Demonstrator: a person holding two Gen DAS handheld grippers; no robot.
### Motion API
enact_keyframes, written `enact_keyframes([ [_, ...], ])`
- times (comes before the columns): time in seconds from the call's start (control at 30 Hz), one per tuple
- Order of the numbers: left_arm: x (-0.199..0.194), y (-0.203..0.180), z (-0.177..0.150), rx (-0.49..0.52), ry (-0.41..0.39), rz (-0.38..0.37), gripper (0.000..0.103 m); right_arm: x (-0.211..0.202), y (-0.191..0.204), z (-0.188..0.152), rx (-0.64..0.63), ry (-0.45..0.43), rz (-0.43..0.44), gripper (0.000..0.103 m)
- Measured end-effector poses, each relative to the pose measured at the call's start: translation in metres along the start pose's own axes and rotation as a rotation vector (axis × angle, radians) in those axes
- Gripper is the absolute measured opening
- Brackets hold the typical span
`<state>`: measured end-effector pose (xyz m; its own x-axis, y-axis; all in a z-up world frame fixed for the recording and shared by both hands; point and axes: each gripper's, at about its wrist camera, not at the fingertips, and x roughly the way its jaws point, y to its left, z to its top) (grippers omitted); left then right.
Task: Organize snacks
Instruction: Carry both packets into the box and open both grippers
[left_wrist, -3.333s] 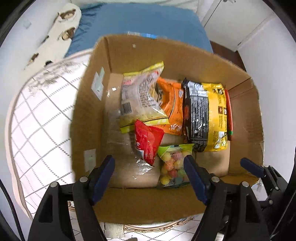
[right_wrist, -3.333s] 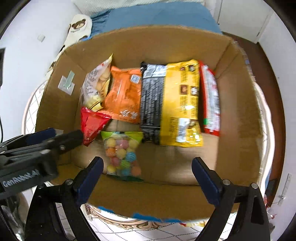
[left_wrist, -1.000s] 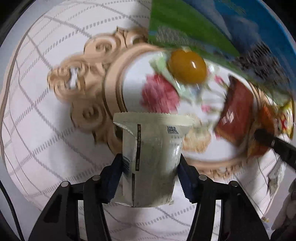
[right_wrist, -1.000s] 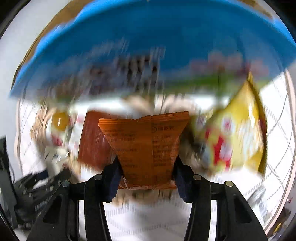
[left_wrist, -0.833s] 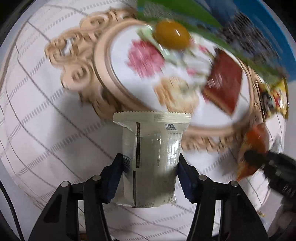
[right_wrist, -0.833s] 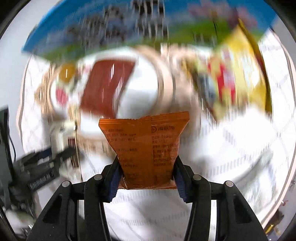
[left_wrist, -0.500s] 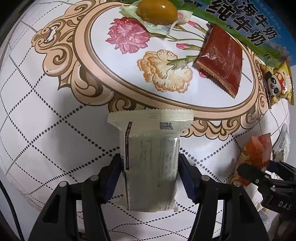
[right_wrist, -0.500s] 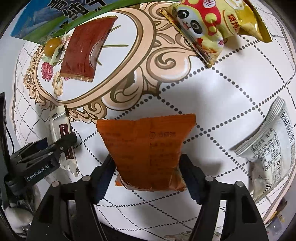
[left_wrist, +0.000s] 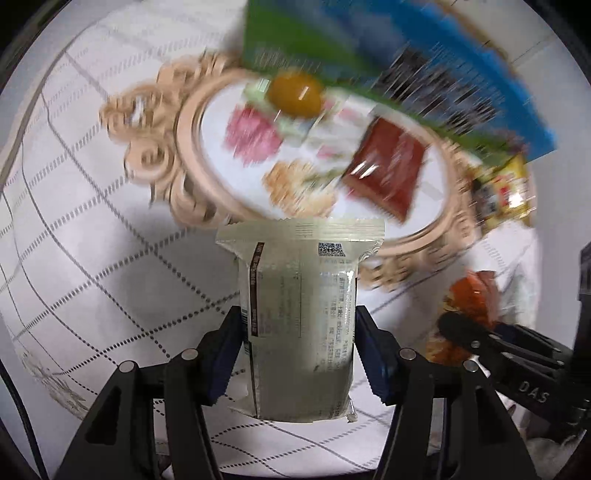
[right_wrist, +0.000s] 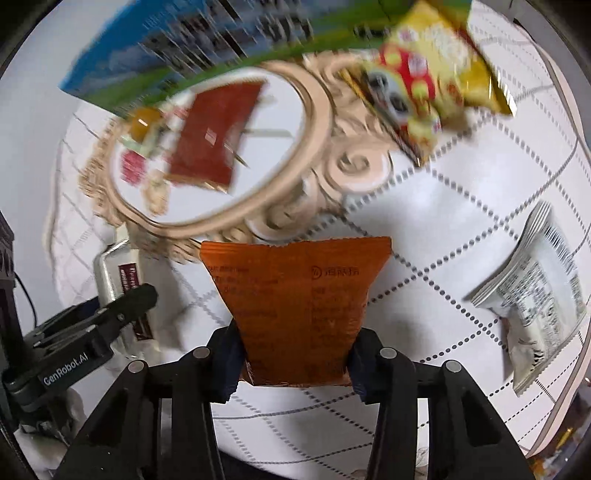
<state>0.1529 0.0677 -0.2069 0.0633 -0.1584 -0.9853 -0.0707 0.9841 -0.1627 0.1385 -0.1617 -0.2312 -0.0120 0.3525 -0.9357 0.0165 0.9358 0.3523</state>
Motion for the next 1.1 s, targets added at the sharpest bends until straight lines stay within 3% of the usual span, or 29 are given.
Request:
enact_keyframes([
  [0.17, -0.064, -0.026, 0.025, 0.048, -0.104, -0.087, 0.057, -0.060, 0.023, 0.028, -0.023, -0.109, 0.081, 0.049],
  [0.33, -0.117, -0.044, 0.081, 0.086, -0.183, -0.157, 0.057, -0.124, 0.028, 0.059, -0.039, -0.215, 0.139, 0.049],
  [0.5, -0.143, -0.061, 0.138, 0.119, -0.247, -0.121, 0.057, -0.175, 0.022, 0.110, -0.052, -0.316, 0.105, 0.049],
  [0.63, -0.132, -0.065, 0.184, 0.116, -0.206, -0.087, 0.057, -0.188, 0.013, 0.153, -0.048, -0.335, 0.060, 0.049],
  [0.77, -0.104, -0.058, 0.224, 0.122, -0.156, 0.007, 0.057, -0.182, 0.005, 0.191, -0.033, -0.318, 0.021, 0.049],
  [0.97, -0.050, -0.050, 0.255, 0.132, -0.038, 0.087, 0.057, -0.144, -0.013, 0.239, 0.016, -0.236, -0.019, 0.049],
  [1.1, -0.022, -0.045, 0.265, 0.118, 0.027, 0.097, 0.057, -0.115, -0.020, 0.257, 0.023, -0.167, -0.052, 0.049],
])
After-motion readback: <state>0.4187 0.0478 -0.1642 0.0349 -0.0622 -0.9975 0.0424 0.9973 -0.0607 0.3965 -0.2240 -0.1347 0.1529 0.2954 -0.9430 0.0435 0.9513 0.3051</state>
